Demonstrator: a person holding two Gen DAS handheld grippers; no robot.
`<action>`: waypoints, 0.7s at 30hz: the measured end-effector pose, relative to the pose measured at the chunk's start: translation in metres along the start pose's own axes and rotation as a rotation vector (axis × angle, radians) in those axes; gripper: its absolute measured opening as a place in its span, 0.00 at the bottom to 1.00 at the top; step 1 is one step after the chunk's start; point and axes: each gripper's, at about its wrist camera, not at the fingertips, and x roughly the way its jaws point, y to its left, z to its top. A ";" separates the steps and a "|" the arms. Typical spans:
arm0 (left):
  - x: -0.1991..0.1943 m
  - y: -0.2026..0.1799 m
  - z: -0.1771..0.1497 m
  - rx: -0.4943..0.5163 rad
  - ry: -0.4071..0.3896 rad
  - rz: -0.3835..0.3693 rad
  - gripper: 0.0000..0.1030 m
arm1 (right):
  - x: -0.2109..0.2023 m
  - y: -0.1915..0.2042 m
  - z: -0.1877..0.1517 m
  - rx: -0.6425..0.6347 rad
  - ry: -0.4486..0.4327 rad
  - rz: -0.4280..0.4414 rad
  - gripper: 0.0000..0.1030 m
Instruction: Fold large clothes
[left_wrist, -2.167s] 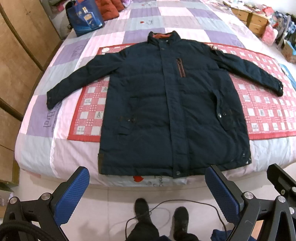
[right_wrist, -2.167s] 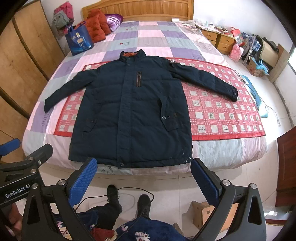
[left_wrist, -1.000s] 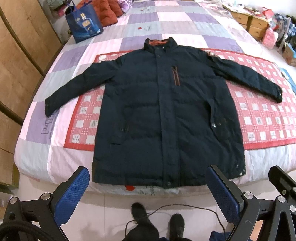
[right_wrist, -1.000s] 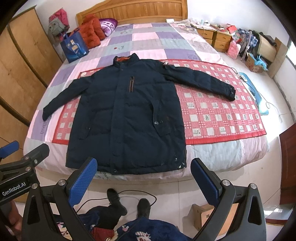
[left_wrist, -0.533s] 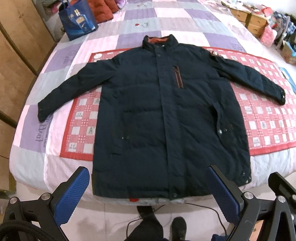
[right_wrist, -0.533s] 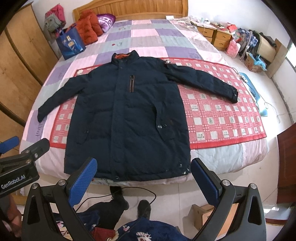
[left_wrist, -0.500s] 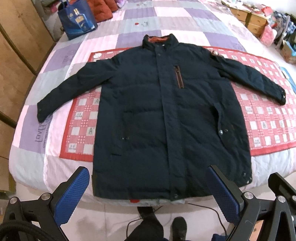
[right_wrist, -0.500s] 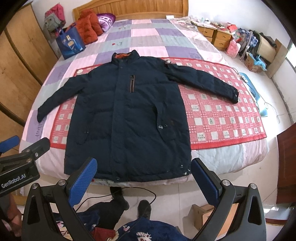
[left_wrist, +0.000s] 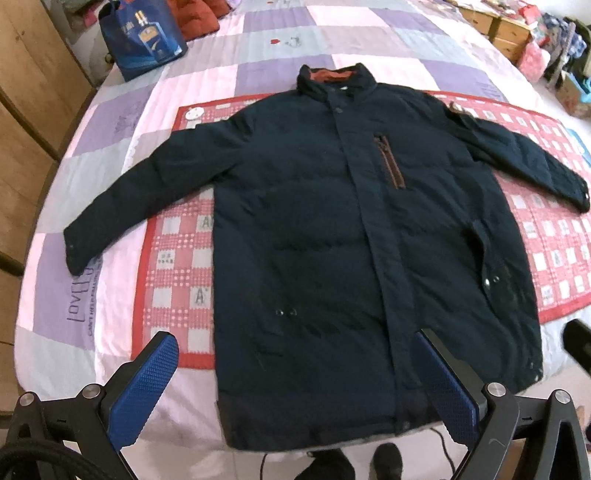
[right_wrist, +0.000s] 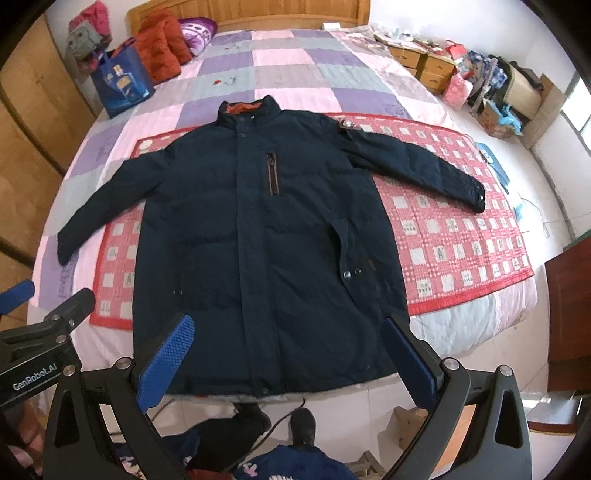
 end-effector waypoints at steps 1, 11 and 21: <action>0.007 0.004 0.003 -0.009 0.005 -0.003 1.00 | 0.002 0.001 0.003 0.006 -0.005 -0.008 1.00; 0.048 0.022 0.019 -0.091 -0.002 0.020 1.00 | 0.033 -0.029 0.025 0.033 -0.038 -0.012 1.00; 0.111 -0.008 0.033 -0.197 0.007 0.081 1.00 | 0.111 -0.070 0.068 -0.184 -0.119 0.016 1.00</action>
